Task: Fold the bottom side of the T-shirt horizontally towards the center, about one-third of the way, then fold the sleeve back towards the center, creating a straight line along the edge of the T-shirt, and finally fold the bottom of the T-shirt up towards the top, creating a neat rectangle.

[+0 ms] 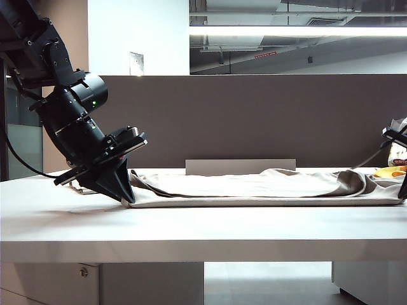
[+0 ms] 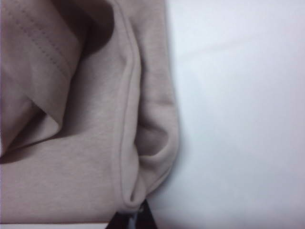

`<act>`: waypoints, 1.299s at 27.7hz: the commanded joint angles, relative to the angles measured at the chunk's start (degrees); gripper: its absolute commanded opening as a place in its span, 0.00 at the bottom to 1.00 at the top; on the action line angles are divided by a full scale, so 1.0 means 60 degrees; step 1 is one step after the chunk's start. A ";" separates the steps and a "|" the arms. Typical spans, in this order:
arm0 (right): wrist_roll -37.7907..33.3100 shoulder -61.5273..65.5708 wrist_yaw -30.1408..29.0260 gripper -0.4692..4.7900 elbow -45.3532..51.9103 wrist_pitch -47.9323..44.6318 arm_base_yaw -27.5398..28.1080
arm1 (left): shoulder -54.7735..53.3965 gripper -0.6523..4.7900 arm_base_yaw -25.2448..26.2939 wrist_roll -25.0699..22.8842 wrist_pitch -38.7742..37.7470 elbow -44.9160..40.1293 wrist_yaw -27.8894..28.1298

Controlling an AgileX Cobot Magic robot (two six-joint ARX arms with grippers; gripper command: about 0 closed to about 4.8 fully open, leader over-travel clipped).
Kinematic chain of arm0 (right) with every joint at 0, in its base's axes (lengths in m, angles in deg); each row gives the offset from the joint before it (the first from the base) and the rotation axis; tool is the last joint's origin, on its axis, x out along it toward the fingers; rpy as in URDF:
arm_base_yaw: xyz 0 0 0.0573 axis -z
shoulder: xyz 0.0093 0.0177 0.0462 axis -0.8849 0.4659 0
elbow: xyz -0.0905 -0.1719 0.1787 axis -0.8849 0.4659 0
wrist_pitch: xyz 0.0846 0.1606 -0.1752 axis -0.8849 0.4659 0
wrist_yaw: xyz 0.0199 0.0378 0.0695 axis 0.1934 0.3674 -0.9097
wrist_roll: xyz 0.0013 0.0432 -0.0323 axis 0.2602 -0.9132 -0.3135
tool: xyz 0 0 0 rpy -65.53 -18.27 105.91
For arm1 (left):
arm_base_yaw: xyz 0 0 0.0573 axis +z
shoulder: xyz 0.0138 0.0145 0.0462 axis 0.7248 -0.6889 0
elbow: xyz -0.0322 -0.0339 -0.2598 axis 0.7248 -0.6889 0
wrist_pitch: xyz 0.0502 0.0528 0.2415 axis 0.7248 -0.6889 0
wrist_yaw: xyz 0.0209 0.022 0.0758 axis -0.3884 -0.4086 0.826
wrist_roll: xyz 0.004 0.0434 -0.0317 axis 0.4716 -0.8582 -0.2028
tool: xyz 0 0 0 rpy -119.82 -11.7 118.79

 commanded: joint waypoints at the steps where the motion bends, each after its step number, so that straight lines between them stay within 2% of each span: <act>1: 0.0073 -0.0040 -0.0077 0.08 -0.0029 0.0186 0.0007 | 0.0011 0.11 -0.0011 -0.0146 -0.0138 0.0011 0.0015; 9: 0.0794 -0.0135 -0.0077 0.08 -0.0025 0.1198 0.0007 | 0.0022 0.11 0.0025 -0.0874 -0.1260 0.0011 0.0178; 15: 0.0827 -0.0878 0.0004 0.08 0.0273 0.1286 0.0022 | 0.0135 0.11 0.0029 -0.1151 -0.1861 0.0004 -0.0029; 19: 0.0827 -0.1381 0.0025 0.08 0.0605 0.1428 0.0040 | 0.0674 0.11 0.0029 -0.1144 -0.1628 -0.0466 -0.0098; 25: 0.0812 -0.1938 0.0025 0.08 0.1494 0.1464 0.0033 | 0.1942 0.11 0.0029 -0.0885 -0.0885 -0.1894 -0.0244; 36: 0.0812 -0.3887 0.0386 0.08 0.3450 0.1432 0.0044 | 0.3020 0.11 0.0000 -0.0721 -0.0648 -0.3552 -0.0499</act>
